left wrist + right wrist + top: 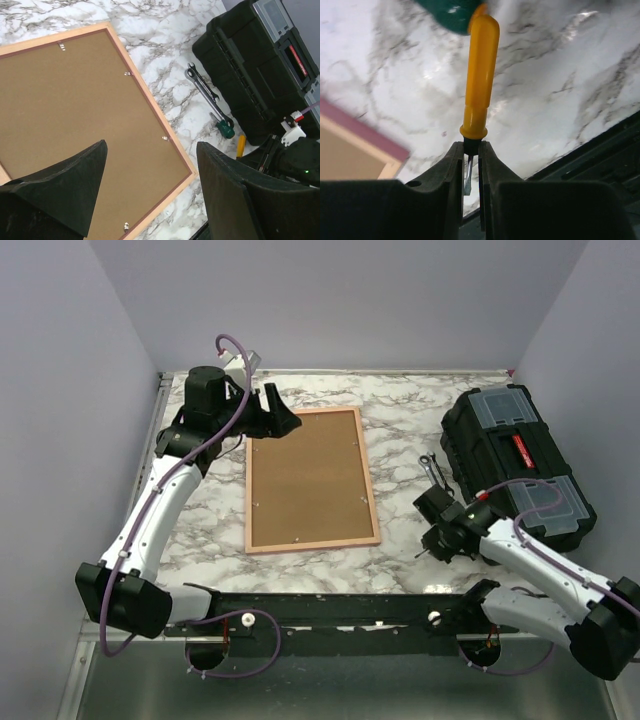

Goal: Take the photo out of the frame

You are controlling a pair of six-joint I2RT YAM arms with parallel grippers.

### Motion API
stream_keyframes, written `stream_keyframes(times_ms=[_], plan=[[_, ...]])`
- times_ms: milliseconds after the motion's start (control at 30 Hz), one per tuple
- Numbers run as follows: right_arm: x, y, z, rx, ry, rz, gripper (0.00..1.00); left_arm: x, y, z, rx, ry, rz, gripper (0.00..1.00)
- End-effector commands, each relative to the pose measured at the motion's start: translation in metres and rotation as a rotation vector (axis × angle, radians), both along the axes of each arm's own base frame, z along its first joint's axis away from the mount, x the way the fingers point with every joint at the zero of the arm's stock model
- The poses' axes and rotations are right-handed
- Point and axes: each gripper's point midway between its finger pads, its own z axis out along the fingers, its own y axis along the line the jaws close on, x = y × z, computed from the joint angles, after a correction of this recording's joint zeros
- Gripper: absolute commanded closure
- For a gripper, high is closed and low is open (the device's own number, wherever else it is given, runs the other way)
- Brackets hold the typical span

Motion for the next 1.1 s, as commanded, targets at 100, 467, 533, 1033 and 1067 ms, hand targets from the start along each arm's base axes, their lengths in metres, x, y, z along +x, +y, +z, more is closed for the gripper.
stream_keyframes(times_ms=[100,467,533,1033,1067], plan=[[0.051,0.069,0.06,0.186,-0.296,0.467,0.99,-0.01,-0.033,-0.006,-0.122,0.064,-0.169,0.27],[0.092,0.177,0.169,0.29,-0.927,1.023,0.99,-0.039,-0.08,-0.006,-0.383,0.195,-0.437,0.27],[0.101,0.187,0.181,0.294,-1.005,1.005,0.99,-0.039,-0.082,-0.009,-0.373,0.192,-0.438,0.27],[0.104,0.24,0.211,0.342,-1.114,1.019,0.99,-0.031,-0.091,-0.043,-0.286,0.29,-0.388,0.4],[0.102,0.243,0.21,0.349,-1.113,1.024,0.99,-0.032,-0.092,-0.043,-0.284,0.286,-0.394,0.42]])
